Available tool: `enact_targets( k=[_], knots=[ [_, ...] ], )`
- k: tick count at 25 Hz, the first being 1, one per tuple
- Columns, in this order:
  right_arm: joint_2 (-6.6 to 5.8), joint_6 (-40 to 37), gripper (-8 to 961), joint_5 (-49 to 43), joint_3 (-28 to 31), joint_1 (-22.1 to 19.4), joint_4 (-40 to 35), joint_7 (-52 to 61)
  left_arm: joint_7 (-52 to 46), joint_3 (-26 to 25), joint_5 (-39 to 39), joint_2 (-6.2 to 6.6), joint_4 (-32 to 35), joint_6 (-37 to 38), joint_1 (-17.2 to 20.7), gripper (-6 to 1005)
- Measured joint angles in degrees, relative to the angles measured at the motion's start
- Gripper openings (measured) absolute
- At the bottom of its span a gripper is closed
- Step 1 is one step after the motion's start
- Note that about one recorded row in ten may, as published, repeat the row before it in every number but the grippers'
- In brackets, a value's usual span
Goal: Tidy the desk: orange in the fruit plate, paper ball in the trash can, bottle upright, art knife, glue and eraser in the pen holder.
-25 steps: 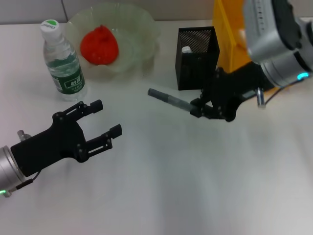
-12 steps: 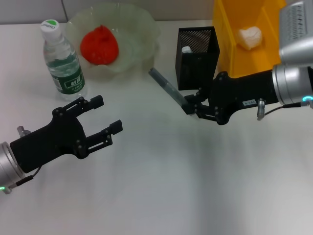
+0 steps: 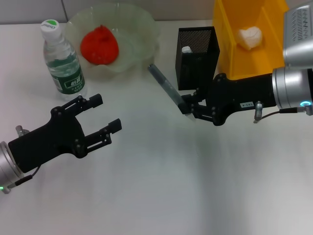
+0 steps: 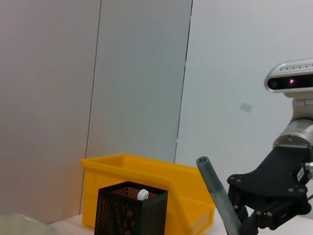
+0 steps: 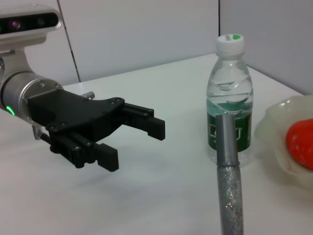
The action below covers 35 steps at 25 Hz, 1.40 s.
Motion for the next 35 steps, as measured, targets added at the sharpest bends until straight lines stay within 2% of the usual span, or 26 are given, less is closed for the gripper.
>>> enact_targets(
  k=[5, 10, 11, 14, 16, 23, 26, 30, 35],
  knots=[
    [0.05, -0.4, 132, 0.0, -1.6, -1.0, -2.9, -3.7, 0.1, -0.1, 0.0, 0.02, 0.0, -0.5, 0.0, 773],
    [0.06, -0.2, 132, -0.2, -1.6, -4.1, -10.6, -7.9, 0.5, -0.9, 0.1, 0.04, 0.0, -0.7, 0.0, 773],
    [0.05, 0.1, 132, -0.1, -1.0, -5.4, -14.3, -9.4, 0.6, -1.4, 0.1, -0.01, -0.1, -0.7, 0.0, 773],
    [0.06, 0.4, 132, -0.1, -0.1, -6.1, -17.2, -10.7, 0.7, -2.3, 0.3, -0.16, -0.3, -0.8, 0.0, 773],
    [-0.02, 1.2, 132, -0.9, 2.5, -6.4, -20.7, -12.9, 0.9, -2.7, 0.2, -0.34, -0.4, -0.9, 0.0, 773],
    [-0.05, 7.3, 132, -5.0, 4.2, -6.6, -25.5, -18.9, 4.4, -3.7, 0.3, -1.17, -0.5, -2.1, 0.0, 773],
    [0.20, 13.2, 132, -8.9, 2.6, -7.3, -28.2, -24.0, 5.4, -3.7, 0.3, -1.48, -0.5, -2.2, -0.1, 773],
    [0.24, 16.6, 132, -11.8, 0.4, -8.4, -31.9, -26.7, 5.4, -3.8, 0.1, -1.53, -0.4, -2.2, -0.1, 773],
    [0.34, 23.9, 132, -21.0, -6.0, -10.9, -37.8, -29.3, 5.7, -4.6, 0.0, -1.54, -0.4, -2.3, -0.1, 773]
  ],
)
